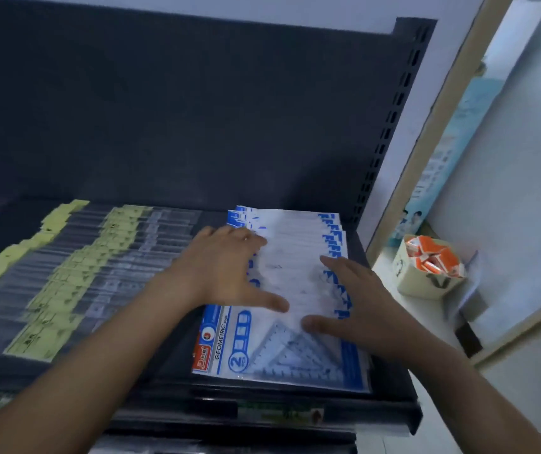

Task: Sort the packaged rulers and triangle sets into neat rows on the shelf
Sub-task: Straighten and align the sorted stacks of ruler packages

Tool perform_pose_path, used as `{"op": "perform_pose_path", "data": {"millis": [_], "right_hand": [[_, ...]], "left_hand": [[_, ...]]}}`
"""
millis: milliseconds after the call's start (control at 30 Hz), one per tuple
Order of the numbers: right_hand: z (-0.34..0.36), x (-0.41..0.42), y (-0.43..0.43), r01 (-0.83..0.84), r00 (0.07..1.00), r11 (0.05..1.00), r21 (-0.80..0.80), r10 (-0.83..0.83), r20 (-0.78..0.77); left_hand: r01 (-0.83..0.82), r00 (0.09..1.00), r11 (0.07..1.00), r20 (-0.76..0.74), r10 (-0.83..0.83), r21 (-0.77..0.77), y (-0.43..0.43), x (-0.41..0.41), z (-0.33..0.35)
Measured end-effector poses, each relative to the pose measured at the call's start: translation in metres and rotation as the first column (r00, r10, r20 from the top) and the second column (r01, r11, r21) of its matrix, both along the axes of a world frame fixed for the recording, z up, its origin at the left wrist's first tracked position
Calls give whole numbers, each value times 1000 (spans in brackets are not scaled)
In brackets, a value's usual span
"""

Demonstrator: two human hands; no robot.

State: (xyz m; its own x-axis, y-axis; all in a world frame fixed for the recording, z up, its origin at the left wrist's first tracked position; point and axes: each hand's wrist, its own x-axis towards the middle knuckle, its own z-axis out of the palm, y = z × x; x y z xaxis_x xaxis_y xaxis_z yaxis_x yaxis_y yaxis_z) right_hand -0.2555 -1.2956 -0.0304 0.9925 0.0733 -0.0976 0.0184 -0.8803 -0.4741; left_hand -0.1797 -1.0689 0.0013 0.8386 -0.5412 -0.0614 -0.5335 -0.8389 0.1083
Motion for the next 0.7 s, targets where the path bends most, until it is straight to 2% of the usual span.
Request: {"op": "perform_pose_path", "data": {"millis": [200,367,533,600,700], "right_hand": [[-5,10,-10,-18,997,998,59,22,-77],[2,14,-15,98,992,995,31,-95,-82],[-1,10,-12,-59,972,997,-44,48,-230],[0,7,-10,-71,960,997,-28,61,-275],[2,5,-5,-54,964,998,38,62,-257]], "left_hand": [[-76,980,995,-178,86,60,6,-13,-2],[-47,969,997,-239,61,62,17,-13,-7],[46,971,998,-235,-34,43,25,-7,-15],[61,970,998,-238,-54,20,26,-6,-18],[63,957,995,-278,-82,-78,29,-5,-23]]}}
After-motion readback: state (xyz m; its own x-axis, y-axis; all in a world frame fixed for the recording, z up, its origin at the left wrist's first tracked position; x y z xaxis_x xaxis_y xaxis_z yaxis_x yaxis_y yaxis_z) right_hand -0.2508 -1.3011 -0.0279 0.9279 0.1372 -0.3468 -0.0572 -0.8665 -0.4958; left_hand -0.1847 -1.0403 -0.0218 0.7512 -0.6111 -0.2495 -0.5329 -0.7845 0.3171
